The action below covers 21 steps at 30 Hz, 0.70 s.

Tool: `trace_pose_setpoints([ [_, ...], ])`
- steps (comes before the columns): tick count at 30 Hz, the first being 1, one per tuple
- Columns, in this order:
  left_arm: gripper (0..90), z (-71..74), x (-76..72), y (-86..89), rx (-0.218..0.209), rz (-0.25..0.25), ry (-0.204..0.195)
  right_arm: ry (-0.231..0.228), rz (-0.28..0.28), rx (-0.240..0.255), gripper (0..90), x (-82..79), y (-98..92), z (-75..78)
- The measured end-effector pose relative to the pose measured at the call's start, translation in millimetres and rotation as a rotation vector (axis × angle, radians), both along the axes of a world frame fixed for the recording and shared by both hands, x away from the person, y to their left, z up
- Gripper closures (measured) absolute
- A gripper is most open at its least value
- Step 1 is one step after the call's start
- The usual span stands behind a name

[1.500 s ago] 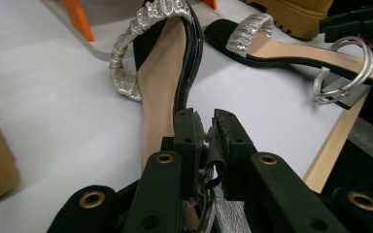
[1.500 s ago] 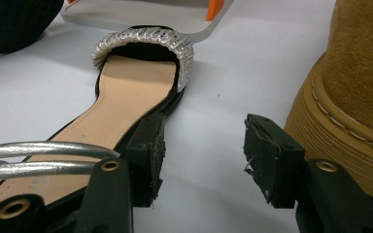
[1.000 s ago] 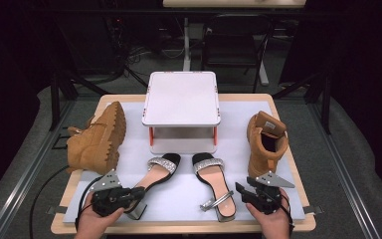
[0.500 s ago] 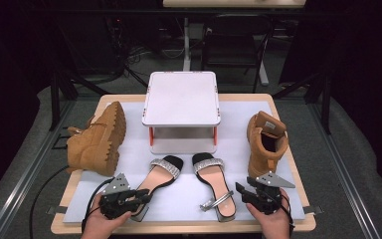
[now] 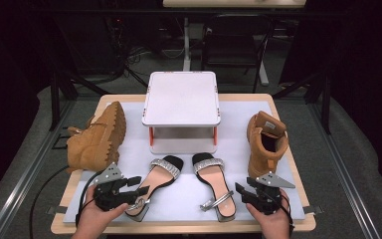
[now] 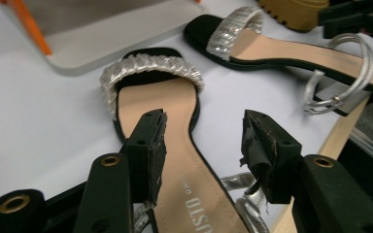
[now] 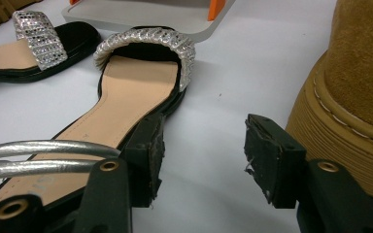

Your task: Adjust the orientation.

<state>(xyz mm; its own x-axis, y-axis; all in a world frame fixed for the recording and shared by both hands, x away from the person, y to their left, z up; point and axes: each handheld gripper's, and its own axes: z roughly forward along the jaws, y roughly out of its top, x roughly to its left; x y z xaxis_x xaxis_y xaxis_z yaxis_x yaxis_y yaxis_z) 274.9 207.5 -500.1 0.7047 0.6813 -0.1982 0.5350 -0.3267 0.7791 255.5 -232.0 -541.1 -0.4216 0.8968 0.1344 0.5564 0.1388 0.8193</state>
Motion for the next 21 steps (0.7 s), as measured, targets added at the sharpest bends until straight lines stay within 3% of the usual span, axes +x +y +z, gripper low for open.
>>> trace_pose_setpoints([
  [1, 54.0, -0.2, 4.2, -0.5, 0.007, -0.006, 0.044, 0.001, 0.000, 0.000, 48.7, -0.1, 0.1, 0.0],
  [2, 55.7, -0.2, 4.2, -0.5, 0.007, -0.006, 0.044, 0.001, 0.000, 0.000, 48.7, -0.1, 0.1, 0.0],
  [3, 54.9, -1.5, 10.8, -3.9, 0.025, -0.010, 0.127, 0.001, -0.001, 0.003, 48.5, -0.2, 0.2, -0.1],
  [4, 53.8, -2.3, 13.5, -6.2, 0.055, 0.003, 0.146, 0.000, -0.001, 0.003, 48.5, -0.4, 0.2, 0.0],
  [6, 48.4, -4.4, 17.8, -11.4, 0.107, 0.026, 0.160, -0.001, -0.001, 0.002, 48.3, -0.6, -0.2, 0.0],
  [13, 30.5, -15.8, 28.5, -23.9, 0.176, 0.087, 0.217, 0.001, -0.005, 0.008, 47.7, -0.5, -1.0, -0.2],
  [21, 27.0, -27.8, 31.9, -34.4, 0.240, 0.104, 0.246, 0.002, -0.001, 0.014, 47.3, -0.4, -0.4, -0.3],
])
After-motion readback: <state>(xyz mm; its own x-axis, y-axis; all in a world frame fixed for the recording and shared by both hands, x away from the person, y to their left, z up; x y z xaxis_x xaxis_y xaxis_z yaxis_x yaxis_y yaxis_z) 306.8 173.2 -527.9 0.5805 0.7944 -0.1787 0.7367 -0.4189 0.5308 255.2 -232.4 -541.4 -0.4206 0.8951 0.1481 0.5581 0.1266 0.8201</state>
